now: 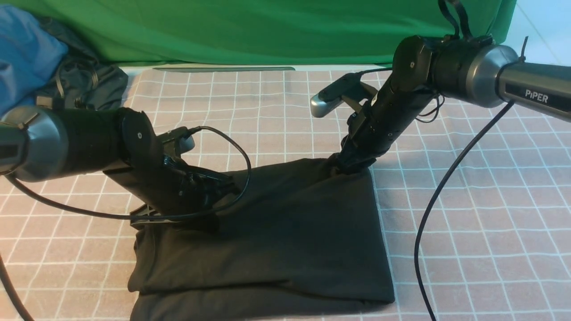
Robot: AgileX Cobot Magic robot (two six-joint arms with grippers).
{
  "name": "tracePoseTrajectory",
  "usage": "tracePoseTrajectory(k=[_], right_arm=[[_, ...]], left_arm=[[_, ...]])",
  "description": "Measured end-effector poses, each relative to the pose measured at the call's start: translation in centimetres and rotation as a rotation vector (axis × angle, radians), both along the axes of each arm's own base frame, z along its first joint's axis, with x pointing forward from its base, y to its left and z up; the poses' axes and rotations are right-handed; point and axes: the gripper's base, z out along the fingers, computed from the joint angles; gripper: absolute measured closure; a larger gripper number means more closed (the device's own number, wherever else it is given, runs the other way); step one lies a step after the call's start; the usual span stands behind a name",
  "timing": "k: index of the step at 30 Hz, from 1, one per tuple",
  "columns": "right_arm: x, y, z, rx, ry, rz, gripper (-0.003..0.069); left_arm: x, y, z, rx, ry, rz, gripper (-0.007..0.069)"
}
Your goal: Fold a long-sleeved shirt over a pink coffee tablecloth.
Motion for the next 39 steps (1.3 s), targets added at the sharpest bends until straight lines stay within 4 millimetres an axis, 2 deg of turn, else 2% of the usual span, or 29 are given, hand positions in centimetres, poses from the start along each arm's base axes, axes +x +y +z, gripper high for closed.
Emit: tracePoseTrajectory(k=[9,21,26,30,33,36,39], right_arm=[[1.0,-1.1,1.9,0.015,-0.044,-0.025,0.0624],[1.7,-1.6,2.2,0.020,-0.105,-0.048,0.0622],[1.7,-1.6,2.9,0.052,-0.085,-0.126,0.0554],[0.5,-0.4,4.8,0.106,-0.053,-0.117,0.0566],[-1.1,2.1,5.8,0.134,-0.039,-0.032,0.0622],[-2.0,3.1,4.5,0.099,0.050,-0.003,0.0624],[-1.9,2.5,2.4,-0.007,0.109,-0.031,0.0624]], left_arm=[[0.0,0.0,0.0,0.001,0.000,-0.002,0.0611],[0.0,0.0,0.0,0.003,0.000,-0.004,0.0611],[0.0,0.0,0.0,0.003,-0.001,-0.004,0.0611],[0.0,0.1,0.3,0.001,-0.010,0.006,0.0611],[-0.3,0.2,1.1,-0.007,-0.028,0.029,0.0611],[-0.6,0.3,2.4,-0.010,-0.065,0.042,0.0611],[-0.9,0.7,3.3,0.013,-0.082,0.046,0.0611]])
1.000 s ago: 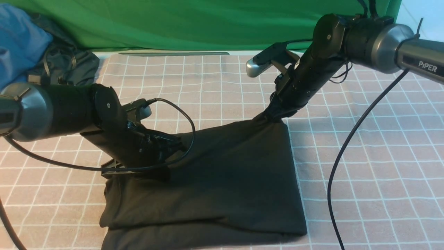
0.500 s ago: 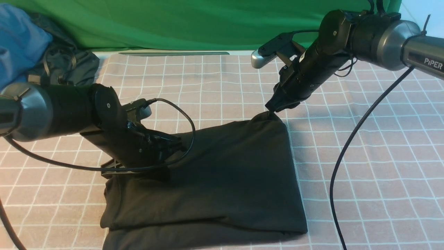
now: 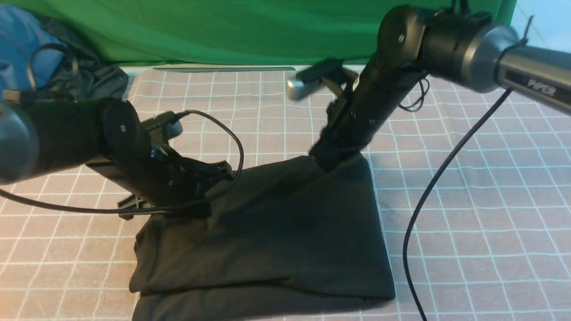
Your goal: Fold a long-sleeved shirt over a pink coffee tablecloth.
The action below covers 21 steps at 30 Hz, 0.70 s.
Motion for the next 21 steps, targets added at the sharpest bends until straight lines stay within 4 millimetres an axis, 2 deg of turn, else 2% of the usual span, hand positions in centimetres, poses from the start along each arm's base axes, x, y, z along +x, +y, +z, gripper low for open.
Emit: tracePoseTrajectory(k=[5,13,16,19,21], right_arm=[[1.1,-1.4,-1.6,-0.131,-0.040,-0.060,0.0624],[3.2,-4.2,-1.3,-0.111,-0.121,-0.171,0.0624],[3.4,-5.1,-1.3,-0.119,-0.110,-0.189,0.0624],[2.9,-5.7,0.1,-0.129,-0.089,-0.192,0.0624],[2.2,-6.1,2.6,-0.118,-0.110,-0.195,0.0624]], left_arm=[[-0.3,0.4,0.1,0.037,0.019,0.003,0.0611],[-1.4,0.6,0.0,0.034,0.047,0.010,0.0611],[-2.7,0.8,0.9,0.021,0.026,0.014,0.0611],[-3.9,1.1,2.8,0.005,-0.032,0.013,0.0611],[-5.0,1.4,4.6,-0.009,-0.083,0.012,0.0611]])
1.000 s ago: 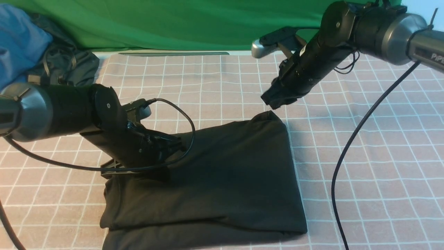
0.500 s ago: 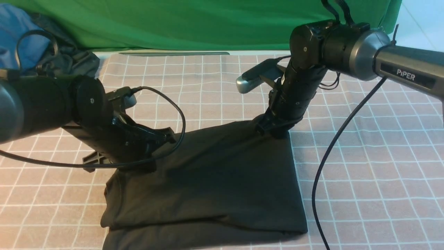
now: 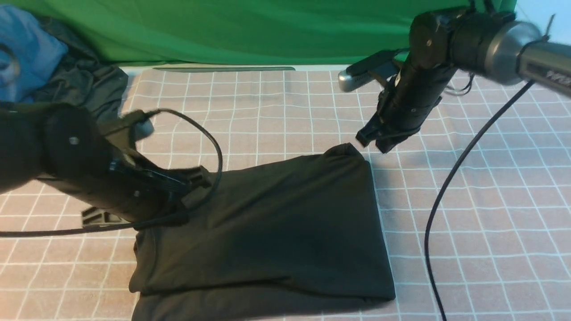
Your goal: Fold a long-sleeved shirt over a pink coffee tablecloth.
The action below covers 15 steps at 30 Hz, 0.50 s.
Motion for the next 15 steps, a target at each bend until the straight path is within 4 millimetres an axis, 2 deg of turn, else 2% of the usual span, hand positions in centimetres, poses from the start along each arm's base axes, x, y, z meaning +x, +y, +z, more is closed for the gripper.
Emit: tracePoseTrajectory(k=[1,2,3,4,5,9,10,12,13,14,15], right_arm=[[-0.5,-0.3,1.7,0.007,-0.020,-0.003,0.0624],[-0.6,-0.5,2.0,0.009,-0.025,-0.004,0.0624],[-1.7,-1.0,5.4,0.028,-0.078,-0.006,0.0624],[-1.9,-1.1,5.8,0.030,-0.085,-0.006,0.0624],[-3.7,-1.8,9.8,0.060,-0.170,-0.007,0.0624],[-9.1,-3.6,17.1,0.132,-0.360,-0.018,0.0624],[-10.0,-3.9,17.9,0.145,-0.393,-0.019,0.0624],[-13.5,-5.2,20.5,0.189,-0.507,-0.027,0.0624],[-14.4,-5.5,21.1,0.204,-0.549,-0.029,0.0624],[-16.7,-6.3,22.0,0.233,-0.618,-0.037,0.0624],[-17.9,-6.7,22.4,0.257,-0.669,-0.045,0.0624]], left_arm=[[-0.7,0.2,0.9,-0.007,-0.023,-0.002,0.0611],[-0.8,0.2,1.1,-0.008,-0.028,-0.002,0.0611],[-2.0,0.5,2.4,-0.019,-0.066,-0.005,0.0611],[-2.2,0.5,2.6,-0.020,-0.071,-0.006,0.0611],[-3.9,0.9,4.1,-0.036,-0.135,-0.007,0.0611],[-7.5,1.8,6.3,-0.071,-0.257,-0.001,0.0611],[-8.1,2.0,6.6,-0.078,-0.279,-0.001,0.0611],[-10.6,2.6,7.5,-0.100,-0.362,0.000,0.0611],[-11.3,2.8,7.7,-0.106,-0.383,0.001,0.0611],[-12.9,3.2,8.0,-0.119,-0.431,0.000,0.0611],[-13.8,3.4,8.2,-0.127,-0.462,0.000,0.0611]])
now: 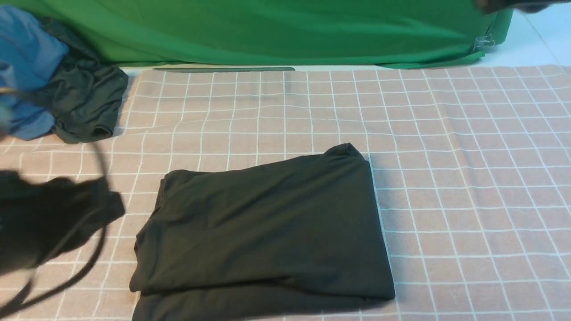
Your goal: Fold a long-sleeved shirt over a pink coffee tablecloth.
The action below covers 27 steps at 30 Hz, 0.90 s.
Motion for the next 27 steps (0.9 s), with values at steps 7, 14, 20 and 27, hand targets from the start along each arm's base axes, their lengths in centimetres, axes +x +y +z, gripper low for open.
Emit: tracePoseTrajectory(k=[7,14,20,27], right_arm=[[-9.7,-3.5,-0.9,0.168,-0.345,-0.036,0.0624],[-16.5,-6.0,-4.6,0.287,-0.603,-0.047,0.0624],[-20.3,-7.4,-6.4,0.360,-0.793,-0.047,0.0624],[-21.8,-7.9,-6.8,0.382,-0.849,-0.045,0.0615]], left_arm=[[-7.2,1.8,0.9,-0.073,-0.286,0.000,0.0610],[-10.3,2.9,0.1,-0.055,-0.439,0.018,0.0610],[-10.0,2.9,-1.1,-0.036,-0.411,0.021,0.0610],[-9.3,2.8,-2.4,-0.025,-0.391,0.024,0.0610]])
